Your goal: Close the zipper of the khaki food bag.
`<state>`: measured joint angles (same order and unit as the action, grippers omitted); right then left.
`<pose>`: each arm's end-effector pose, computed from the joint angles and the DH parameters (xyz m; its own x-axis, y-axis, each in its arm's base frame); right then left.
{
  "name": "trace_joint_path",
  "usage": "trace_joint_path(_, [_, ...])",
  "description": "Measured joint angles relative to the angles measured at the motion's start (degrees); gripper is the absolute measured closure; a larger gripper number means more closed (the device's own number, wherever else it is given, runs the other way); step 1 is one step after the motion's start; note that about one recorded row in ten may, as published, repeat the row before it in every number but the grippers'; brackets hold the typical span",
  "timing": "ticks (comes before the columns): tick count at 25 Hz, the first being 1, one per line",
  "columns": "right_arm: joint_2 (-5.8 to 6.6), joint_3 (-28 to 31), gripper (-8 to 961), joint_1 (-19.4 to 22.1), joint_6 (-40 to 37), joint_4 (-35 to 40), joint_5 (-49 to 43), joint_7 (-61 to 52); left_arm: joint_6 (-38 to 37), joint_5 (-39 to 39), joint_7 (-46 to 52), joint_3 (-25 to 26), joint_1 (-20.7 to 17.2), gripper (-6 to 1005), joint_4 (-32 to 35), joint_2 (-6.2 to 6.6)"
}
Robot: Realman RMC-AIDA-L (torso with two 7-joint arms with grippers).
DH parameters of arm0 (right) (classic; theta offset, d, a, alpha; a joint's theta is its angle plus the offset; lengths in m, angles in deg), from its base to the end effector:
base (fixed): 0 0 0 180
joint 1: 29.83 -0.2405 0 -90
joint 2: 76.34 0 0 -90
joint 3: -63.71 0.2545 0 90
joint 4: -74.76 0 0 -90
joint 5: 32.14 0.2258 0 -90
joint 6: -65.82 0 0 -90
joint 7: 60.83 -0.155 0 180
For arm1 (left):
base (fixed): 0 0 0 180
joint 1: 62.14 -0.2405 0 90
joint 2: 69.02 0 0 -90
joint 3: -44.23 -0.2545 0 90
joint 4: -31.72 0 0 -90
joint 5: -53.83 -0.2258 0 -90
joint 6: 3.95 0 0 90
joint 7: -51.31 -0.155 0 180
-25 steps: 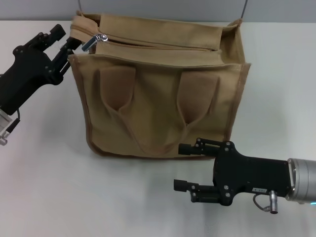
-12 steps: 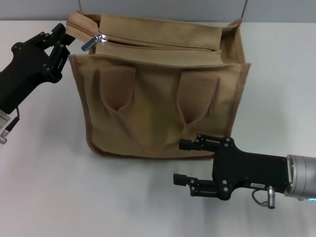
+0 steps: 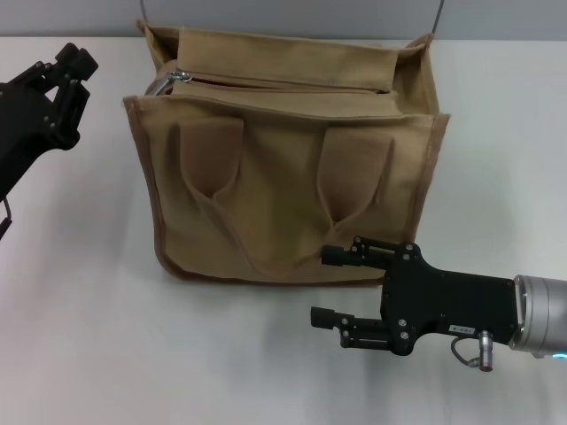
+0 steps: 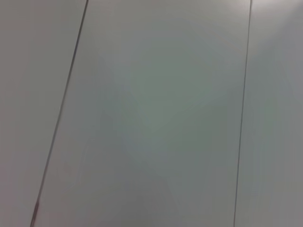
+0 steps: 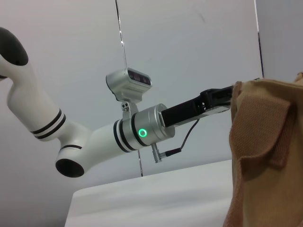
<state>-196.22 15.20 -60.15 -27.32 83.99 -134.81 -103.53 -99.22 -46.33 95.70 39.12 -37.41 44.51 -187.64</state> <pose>0.2558 0.2667 -0.0932 0.7452 -0.1203 -0.6559 -0.2101 -0.9758 -0.0597 -0.3111 0.3119 0.0227 0.4956 -0.1123 0.8613 0.6616 -0.5936 -0.4581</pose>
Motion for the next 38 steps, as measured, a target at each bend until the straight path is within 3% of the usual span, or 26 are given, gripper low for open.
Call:
trace_joint_path(8, [0.0, 0.0, 222, -0.14, 0.0, -0.36, 0.1, 0.0, 0.84, -1.57, -0.66, -1.3, -1.4, 861, 2.67, 0.23])
trace_joint_path(14, [0.0, 0.0, 222, -0.26, -0.01, -1.57, 0.1, 0.39, 2.2, -5.49, -0.5, -8.1, -3.42, 850, 10.08, 0.33])
trace_joint_path(22, [0.0, -0.01, 222, -0.59, -0.07, -4.14, 0.1, 3.73, 4.64, -6.52, -0.53, -14.17, -2.77, 715, 12.58, 0.0])
trace_joint_path(25, [0.0, 0.0, 222, -0.59, -0.22, -4.2, 0.11, 3.77, 5.08, -6.09, -0.37, -14.3, -1.45, 665, 11.93, -0.14])
trace_joint_path(35, [0.0, -0.01, 222, -0.3, -0.35, -4.78, 0.1, 3.82, 6.66, 5.44, -0.2, -13.22, -0.66, 302, 6.58, -0.22])
trace_joint_path(38, [0.0, 0.0, 222, -0.19, -0.21, -4.82, 0.1, 3.83, 6.63, 5.46, -0.16, -13.36, -0.74, 326, 6.45, -0.22])
